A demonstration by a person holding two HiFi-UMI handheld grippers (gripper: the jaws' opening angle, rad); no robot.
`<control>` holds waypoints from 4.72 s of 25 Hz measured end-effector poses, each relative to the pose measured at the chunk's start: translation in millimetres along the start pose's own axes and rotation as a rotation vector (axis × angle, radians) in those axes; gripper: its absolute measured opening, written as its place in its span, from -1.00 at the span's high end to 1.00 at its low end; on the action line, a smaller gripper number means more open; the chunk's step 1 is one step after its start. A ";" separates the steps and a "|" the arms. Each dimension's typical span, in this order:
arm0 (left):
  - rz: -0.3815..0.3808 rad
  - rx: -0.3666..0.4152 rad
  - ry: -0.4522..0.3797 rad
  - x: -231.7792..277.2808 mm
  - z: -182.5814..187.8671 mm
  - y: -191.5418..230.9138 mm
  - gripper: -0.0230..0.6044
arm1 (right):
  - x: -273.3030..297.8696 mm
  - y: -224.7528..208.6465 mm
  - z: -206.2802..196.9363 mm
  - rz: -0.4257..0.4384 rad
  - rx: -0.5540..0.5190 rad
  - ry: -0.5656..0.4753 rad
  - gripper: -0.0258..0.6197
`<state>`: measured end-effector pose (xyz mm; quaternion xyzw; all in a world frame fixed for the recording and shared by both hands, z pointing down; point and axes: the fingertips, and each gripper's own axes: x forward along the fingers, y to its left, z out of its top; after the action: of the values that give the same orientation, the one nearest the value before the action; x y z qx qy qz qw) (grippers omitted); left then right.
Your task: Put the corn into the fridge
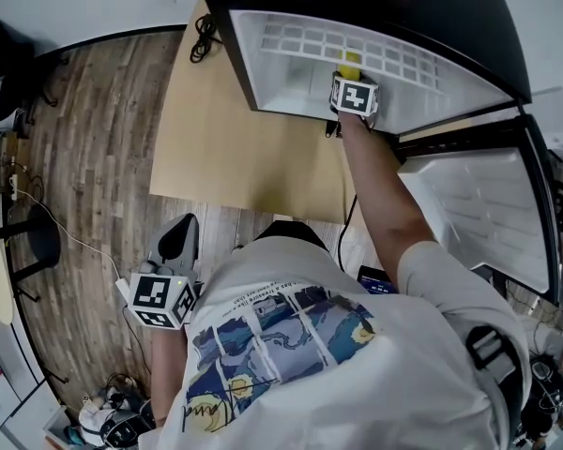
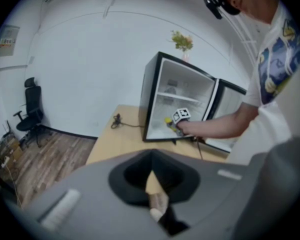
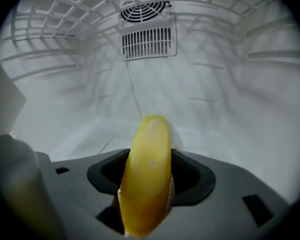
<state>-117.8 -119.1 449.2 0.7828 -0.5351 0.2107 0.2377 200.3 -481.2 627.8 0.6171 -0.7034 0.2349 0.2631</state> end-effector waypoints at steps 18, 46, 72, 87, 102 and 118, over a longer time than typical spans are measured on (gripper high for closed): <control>-0.017 0.029 -0.013 -9.9 -3.2 -13.8 0.90 | -28.7 3.6 -14.3 0.038 -0.004 -0.029 0.14; -0.204 0.101 -0.030 -41.6 -26.9 -12.6 0.90 | -135.5 44.6 -84.3 0.080 -0.039 -0.023 0.14; -0.282 0.121 -0.065 -129.2 -94.8 18.1 0.90 | -295.0 171.2 -180.8 0.200 -0.114 0.009 0.81; -0.337 0.133 -0.080 -164.5 -134.7 16.3 0.90 | -388.1 233.2 -226.2 0.265 -0.196 0.001 0.85; -0.340 0.141 -0.093 -184.3 -151.6 9.9 0.90 | -419.1 245.4 -232.3 0.287 -0.239 -0.040 0.88; -0.357 0.150 -0.082 -192.9 -163.4 2.0 0.90 | -436.4 240.7 -240.4 0.287 -0.224 -0.052 0.88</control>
<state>-197.4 120.3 467.2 0.8887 -0.3799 0.1721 0.1904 24.5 32.0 519.0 0.4832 -0.8125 0.1740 0.2756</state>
